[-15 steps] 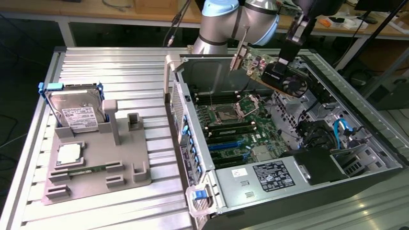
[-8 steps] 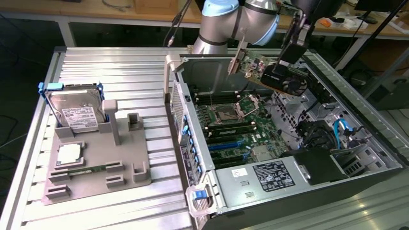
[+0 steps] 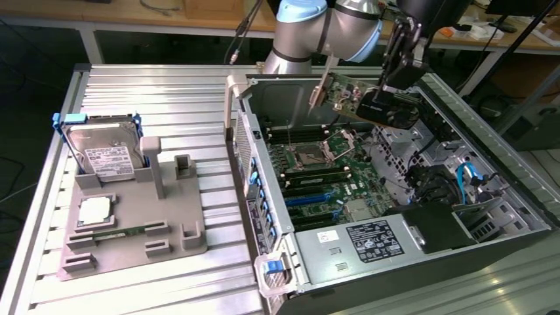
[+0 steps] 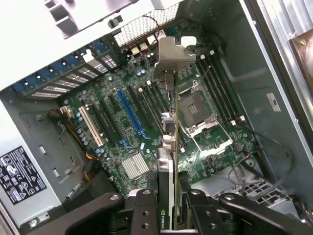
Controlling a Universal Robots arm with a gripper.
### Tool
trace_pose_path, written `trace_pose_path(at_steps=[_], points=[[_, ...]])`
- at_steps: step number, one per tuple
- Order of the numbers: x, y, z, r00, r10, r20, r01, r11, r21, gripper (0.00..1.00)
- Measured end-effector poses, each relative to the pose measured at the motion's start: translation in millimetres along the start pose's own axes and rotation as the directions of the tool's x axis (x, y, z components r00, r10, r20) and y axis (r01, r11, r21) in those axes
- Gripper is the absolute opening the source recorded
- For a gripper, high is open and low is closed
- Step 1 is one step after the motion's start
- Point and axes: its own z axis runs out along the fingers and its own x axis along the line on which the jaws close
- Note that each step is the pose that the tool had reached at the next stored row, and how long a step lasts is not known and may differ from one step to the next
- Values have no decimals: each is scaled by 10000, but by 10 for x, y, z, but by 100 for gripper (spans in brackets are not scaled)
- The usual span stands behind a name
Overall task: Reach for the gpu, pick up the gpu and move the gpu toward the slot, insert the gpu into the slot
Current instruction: 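Insert the gpu into the slot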
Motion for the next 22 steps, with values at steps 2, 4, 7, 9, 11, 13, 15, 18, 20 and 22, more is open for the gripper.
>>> trace_pose_path(at_steps=[2,4,7,9,11,13,15,18,20,22], points=[[0,0,9,9993,-369,3,369,9993,-8,27],[0,0,17,9973,-734,6,734,9973,-16,27],[1,0,32,9906,-1368,14,1368,9906,-30,27],[1,0,40,9849,-1729,18,1729,9849,-38,27],[1,0,50,9778,-2093,23,2093,9778,-45,27],[1,1,59,9694,-2454,28,2454,9694,-53,27],[1,1,68,9600,-2800,33,2801,9600,-60,27],[2,1,83,9437,-3309,42,3309,9436,-70,27],[2,1,93,9313,-3641,47,3642,9313,-76,27],[3,1,105,9162,-4007,54,4008,9161,-83,27]])
